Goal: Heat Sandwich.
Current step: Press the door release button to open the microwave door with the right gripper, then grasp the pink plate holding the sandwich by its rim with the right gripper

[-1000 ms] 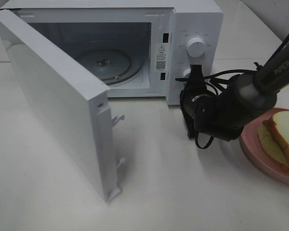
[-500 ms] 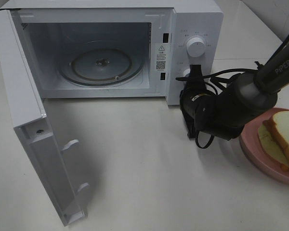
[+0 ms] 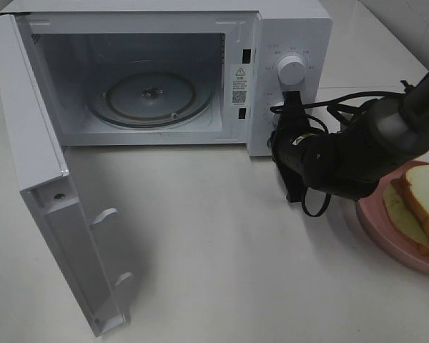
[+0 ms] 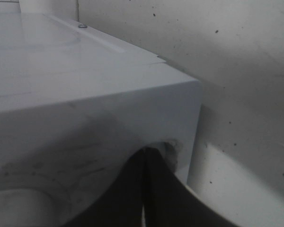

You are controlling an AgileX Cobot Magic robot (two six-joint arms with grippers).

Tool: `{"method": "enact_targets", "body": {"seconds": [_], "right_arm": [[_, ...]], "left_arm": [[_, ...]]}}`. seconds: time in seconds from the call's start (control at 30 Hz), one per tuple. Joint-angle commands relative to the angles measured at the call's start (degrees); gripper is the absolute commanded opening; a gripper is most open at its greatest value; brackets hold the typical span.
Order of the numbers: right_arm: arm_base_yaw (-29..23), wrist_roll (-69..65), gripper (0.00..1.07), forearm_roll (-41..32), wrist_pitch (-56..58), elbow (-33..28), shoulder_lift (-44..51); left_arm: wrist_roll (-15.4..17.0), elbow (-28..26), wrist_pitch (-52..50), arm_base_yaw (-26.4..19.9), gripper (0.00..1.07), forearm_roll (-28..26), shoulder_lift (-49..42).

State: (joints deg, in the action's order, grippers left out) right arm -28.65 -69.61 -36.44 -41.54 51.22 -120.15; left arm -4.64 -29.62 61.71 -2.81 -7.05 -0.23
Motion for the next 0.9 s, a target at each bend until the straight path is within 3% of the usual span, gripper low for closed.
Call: {"method": "enact_targets", "body": {"seconds": [0.03,0.5,0.63,0.9], "right_arm": [[1.1,0.8,0.00,0.5,-4.8,-1.9,3.4],[1.1,0.9,0.00,6.1,4.7,-12.3,10.7],[1.1,0.9,0.00,6.8,8.0,-13.7,13.3],[1.2,5.2,0.01,15.6,20.2,-14.7,19.4]], "left_arm": [[0.3,0.1,-0.6,-0.3,0.98,-0.3,-1.1],[0.3,0.1,-0.6,-0.3,0.98,-0.3,-1.1],[0.3,0.1,-0.6,-0.3,0.98,-0.3,-1.1],[0.3,0.1,-0.6,-0.3,0.98,-0.3,-1.1]]}}
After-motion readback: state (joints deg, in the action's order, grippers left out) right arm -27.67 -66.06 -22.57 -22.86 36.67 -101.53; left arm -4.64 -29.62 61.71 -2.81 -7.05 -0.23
